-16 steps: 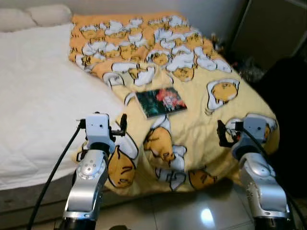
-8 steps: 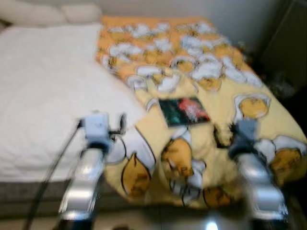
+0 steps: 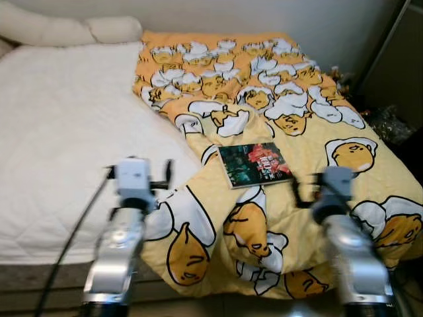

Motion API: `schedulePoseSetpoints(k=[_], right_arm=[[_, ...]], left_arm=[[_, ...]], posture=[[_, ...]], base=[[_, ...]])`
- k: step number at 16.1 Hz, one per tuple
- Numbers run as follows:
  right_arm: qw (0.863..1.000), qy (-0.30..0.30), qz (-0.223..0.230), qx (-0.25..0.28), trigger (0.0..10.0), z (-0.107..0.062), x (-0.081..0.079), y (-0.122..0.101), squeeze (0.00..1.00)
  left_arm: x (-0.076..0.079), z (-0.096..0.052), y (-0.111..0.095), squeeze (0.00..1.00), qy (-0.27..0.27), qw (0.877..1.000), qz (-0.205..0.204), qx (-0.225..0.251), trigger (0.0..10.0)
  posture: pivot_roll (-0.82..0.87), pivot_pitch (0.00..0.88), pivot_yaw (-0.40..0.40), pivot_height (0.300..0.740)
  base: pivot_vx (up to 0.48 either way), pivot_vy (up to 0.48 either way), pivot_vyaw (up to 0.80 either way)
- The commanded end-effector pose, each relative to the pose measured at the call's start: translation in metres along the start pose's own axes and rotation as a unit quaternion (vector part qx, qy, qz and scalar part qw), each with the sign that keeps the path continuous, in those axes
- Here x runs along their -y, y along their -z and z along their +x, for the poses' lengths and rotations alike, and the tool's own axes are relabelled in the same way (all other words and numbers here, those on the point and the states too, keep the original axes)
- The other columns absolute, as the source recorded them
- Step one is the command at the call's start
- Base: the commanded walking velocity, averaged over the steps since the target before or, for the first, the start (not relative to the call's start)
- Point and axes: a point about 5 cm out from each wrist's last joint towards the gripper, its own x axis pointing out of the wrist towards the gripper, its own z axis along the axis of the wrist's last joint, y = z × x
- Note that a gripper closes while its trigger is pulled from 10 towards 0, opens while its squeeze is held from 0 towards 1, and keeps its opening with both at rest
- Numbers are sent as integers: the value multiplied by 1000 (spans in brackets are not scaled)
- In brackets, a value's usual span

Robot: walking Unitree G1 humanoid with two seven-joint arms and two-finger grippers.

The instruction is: Clean up the room

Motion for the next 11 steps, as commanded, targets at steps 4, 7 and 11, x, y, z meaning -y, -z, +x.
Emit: schedulePoseSetpoints(k=[4, 7, 11], right_arm=[[1000, 13, -10, 7, 10000, 1, 11, -6, 0], [1000, 10, -11, 2, 10000, 1, 10, -4, 0], [1000, -8, -27, -1, 10000, 2, 6, -4, 0]], left_arm=[[9, 0, -2, 600, 13, 1000, -6, 2, 10000], [7, -2, -1, 596, 12, 1000, -8, 2, 10000], [7, -1, -2, 600, 11, 1000, -8, 3, 10000]], posture=[[15, 0, -11, 740], [18, 0, -14, 740], [20, 0, -17, 740]], base=[[287, 0, 0], [290, 0, 0], [291, 0, 0]])
